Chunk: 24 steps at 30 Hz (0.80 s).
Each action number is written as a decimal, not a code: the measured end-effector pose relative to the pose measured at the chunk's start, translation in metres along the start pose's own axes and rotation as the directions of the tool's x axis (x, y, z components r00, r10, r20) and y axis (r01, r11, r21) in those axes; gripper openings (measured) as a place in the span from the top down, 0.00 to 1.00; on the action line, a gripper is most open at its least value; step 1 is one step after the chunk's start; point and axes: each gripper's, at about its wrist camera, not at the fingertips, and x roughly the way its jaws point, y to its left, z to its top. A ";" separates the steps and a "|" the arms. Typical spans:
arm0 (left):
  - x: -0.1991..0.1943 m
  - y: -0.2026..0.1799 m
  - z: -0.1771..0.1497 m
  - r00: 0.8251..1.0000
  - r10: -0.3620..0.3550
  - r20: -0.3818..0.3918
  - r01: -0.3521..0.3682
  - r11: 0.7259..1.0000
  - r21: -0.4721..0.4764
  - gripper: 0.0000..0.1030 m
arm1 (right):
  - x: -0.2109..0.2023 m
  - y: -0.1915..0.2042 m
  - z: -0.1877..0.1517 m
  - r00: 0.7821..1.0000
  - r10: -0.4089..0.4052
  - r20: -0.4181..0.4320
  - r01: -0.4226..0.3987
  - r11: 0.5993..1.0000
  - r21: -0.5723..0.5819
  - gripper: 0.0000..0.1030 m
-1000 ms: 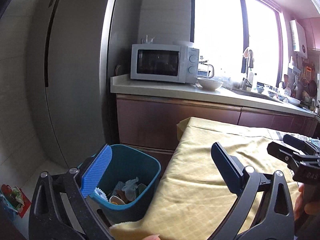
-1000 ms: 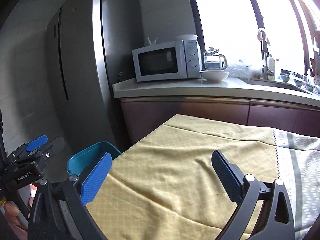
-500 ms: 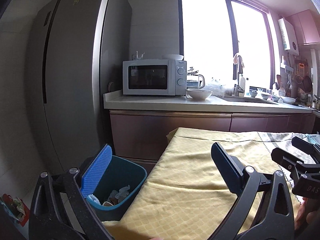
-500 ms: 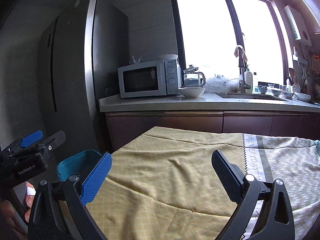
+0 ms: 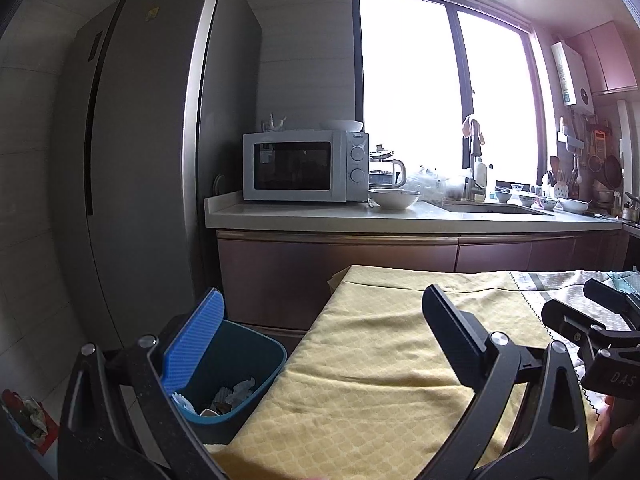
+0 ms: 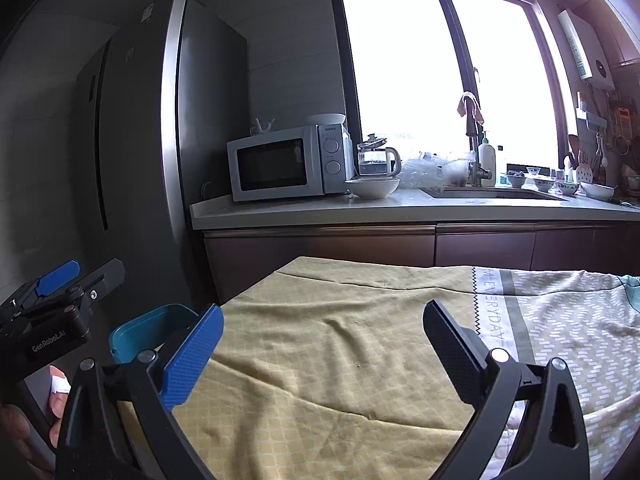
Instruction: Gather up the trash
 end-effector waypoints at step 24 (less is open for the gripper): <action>0.002 -0.002 -0.001 1.000 0.003 0.007 -0.003 1.000 0.006 0.05 | -0.004 -0.006 0.001 1.000 -0.014 0.023 0.014 1.000 0.017 0.06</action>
